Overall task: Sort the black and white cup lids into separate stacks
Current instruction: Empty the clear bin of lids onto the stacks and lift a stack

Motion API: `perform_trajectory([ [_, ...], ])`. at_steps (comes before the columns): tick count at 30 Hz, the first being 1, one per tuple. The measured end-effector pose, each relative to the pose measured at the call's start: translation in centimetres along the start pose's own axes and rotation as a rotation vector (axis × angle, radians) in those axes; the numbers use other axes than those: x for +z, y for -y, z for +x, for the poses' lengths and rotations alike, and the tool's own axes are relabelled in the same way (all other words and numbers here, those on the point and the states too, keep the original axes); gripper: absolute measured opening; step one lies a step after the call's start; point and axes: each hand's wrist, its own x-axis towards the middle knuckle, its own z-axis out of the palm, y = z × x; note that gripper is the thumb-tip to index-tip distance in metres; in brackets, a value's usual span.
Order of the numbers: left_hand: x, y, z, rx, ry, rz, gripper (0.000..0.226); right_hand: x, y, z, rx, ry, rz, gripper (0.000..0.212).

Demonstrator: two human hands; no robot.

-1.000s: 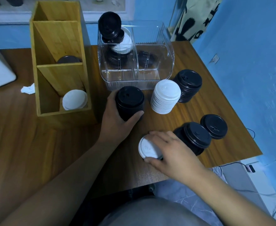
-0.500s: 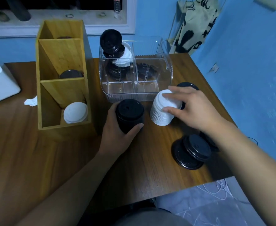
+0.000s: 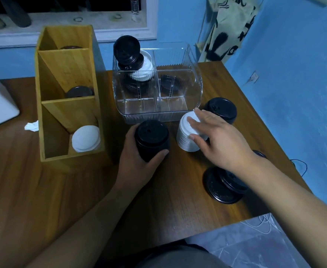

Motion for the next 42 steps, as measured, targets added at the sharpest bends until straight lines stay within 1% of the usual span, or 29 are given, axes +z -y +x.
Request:
perform_trajectory([
  [4, 0.1, 0.0, 0.0, 0.006, 0.001, 0.000, 0.093, -0.3, 0.7, -1.0, 0.009, 0.030, 0.005, 0.053],
  [6, 0.1, 0.0, 0.0, 0.003, 0.000, -0.007, 0.093, -1.0, 0.7, -1.4, 0.033, 0.037, 0.112, 0.057],
  [7, 0.1, -0.1, 0.1, 0.006, -0.002, -0.014, 0.094, -1.5, 0.5, -1.7, 0.059, 0.015, 0.200, 0.059],
  [9, 0.1, -0.1, 0.1, 0.007, 0.000, -0.025, 0.094, -2.8, -0.6, -3.0, 0.128, -0.105, 0.324, 0.055],
  [10, 0.1, -0.2, 0.1, 0.008, 0.000, -0.028, 0.094, -3.2, -1.6, -4.0, 0.164, -0.159, 0.337, 0.050],
  [11, 0.1, -0.2, 0.0, 0.011, -0.002, -0.030, 0.094, -3.5, -3.0, -5.2, 0.200, -0.174, 0.327, 0.047],
  [12, 0.1, -0.2, 0.0, 0.012, -0.005, -0.033, 0.093, -3.5, -4.7, -6.5, 0.241, -0.143, 0.308, 0.049],
  [13, 0.1, -0.2, 0.0, 0.013, -0.006, -0.038, 0.093, -3.3, -6.4, -7.9, 0.284, -0.077, 0.303, 0.057],
  [16, 0.1, 0.1, 0.0, 0.030, -0.006, -0.051, 0.093, -2.9, -10.0, -11.3, 0.393, 0.195, 0.328, 0.085],
  [17, 0.1, 0.1, 0.0, 0.029, -0.004, -0.053, 0.093, -2.8, -10.5, -11.9, 0.397, 0.262, 0.304, 0.087],
  [19, 0.1, 0.1, 0.0, 0.025, 0.002, -0.054, 0.094, -2.3, -10.7, -12.4, 0.407, 0.324, 0.237, 0.079],
  [21, 0.1, -0.1, 0.1, 0.026, 0.006, -0.053, 0.094, -1.8, -10.4, -12.1, 0.446, 0.278, 0.198, 0.065],
  [23, 0.1, -0.2, 0.1, 0.027, 0.011, -0.041, 0.095, -1.6, -10.0, -11.7, 0.470, 0.168, 0.205, 0.066],
  [25, 0.1, -0.2, 0.0, 0.038, 0.010, -0.034, 0.095, -1.9, -9.1, -11.5, 0.490, 0.020, 0.279, 0.064],
  [27, 0.1, -0.3, 0.0, 0.040, 0.015, -0.034, 0.095, -2.5, -7.2, -10.8, 0.474, -0.112, 0.323, 0.061],
  [28, 0.1, -0.2, 0.0, 0.042, 0.016, -0.036, 0.095, -2.7, -5.8, -10.5, 0.437, -0.149, 0.329, 0.061],
  [30, 0.1, -0.3, -0.1, 0.051, 0.016, -0.041, 0.093, -2.6, -2.1, -9.9, 0.287, -0.167, 0.345, 0.063],
  [32, 0.0, -0.3, 0.0, 0.069, 0.003, -0.040, 0.090, -1.3, 1.7, -9.7, 0.129, -0.097, 0.371, 0.065],
  [34, 0.0, -0.3, 0.0, 0.089, -0.018, -0.042, 0.087, 1.0, 4.4, -10.0, 0.036, 0.024, 0.358, 0.069],
  [36, 0.0, -0.3, 0.0, 0.100, -0.024, -0.044, 0.085, 3.4, 5.7, -10.2, 0.026, 0.091, 0.284, 0.071],
  [39, 0.0, -0.2, -0.1, 0.099, -0.016, -0.044, 0.086, 5.1, 6.1, -10.2, 0.074, 0.110, 0.181, 0.072],
  [42, 0.0, 0.0, -0.1, 0.100, -0.017, -0.036, 0.088, 5.3, 6.1, -10.7, 0.046, 0.119, 0.157, 0.079],
])
